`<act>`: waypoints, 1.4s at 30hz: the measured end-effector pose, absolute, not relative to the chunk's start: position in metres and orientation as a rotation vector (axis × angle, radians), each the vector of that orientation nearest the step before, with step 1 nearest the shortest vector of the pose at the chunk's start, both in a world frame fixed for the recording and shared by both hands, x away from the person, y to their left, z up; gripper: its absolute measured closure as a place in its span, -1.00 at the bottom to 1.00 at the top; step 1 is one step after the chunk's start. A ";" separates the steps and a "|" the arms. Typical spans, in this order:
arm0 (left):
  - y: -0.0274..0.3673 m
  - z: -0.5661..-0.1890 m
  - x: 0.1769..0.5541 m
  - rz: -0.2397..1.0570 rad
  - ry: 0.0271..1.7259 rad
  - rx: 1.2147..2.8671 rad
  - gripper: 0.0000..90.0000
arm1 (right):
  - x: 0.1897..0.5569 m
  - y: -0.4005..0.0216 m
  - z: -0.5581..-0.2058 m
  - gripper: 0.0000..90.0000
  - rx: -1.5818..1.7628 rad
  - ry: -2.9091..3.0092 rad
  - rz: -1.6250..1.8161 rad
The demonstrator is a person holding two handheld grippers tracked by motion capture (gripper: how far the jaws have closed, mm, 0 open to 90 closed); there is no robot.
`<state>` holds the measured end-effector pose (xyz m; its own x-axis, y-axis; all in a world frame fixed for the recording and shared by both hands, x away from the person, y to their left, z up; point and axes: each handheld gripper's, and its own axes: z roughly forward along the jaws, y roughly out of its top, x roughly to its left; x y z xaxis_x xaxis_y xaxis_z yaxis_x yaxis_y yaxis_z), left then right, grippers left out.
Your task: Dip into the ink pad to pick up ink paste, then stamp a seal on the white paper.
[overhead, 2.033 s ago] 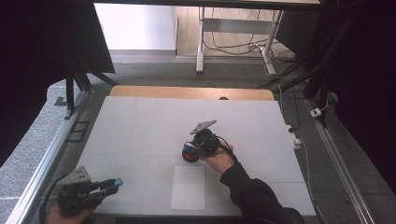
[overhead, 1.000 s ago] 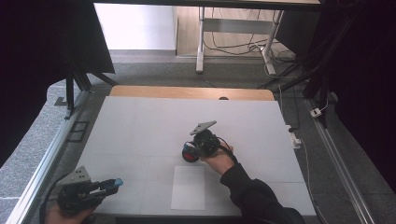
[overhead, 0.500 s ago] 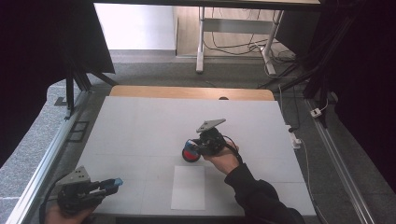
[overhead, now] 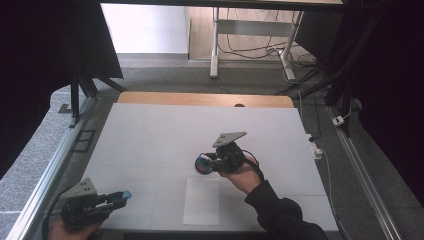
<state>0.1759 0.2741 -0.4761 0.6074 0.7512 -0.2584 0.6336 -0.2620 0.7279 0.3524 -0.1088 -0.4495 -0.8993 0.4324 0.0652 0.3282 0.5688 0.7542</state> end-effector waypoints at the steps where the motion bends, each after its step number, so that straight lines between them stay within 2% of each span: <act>1: 0.274 -0.476 0.176 0.174 1.097 1.982 0.52 | 0.351 -0.109 -0.449 0.57 0.641 2.670 1.247; 24: 0.275 -0.476 0.176 0.172 1.096 1.977 0.52 | 0.301 -0.118 -0.442 0.57 0.527 2.698 1.326; 42: 0.275 -0.476 0.176 0.169 1.094 1.978 0.53 | 0.295 -0.116 -0.455 0.57 0.484 2.741 1.229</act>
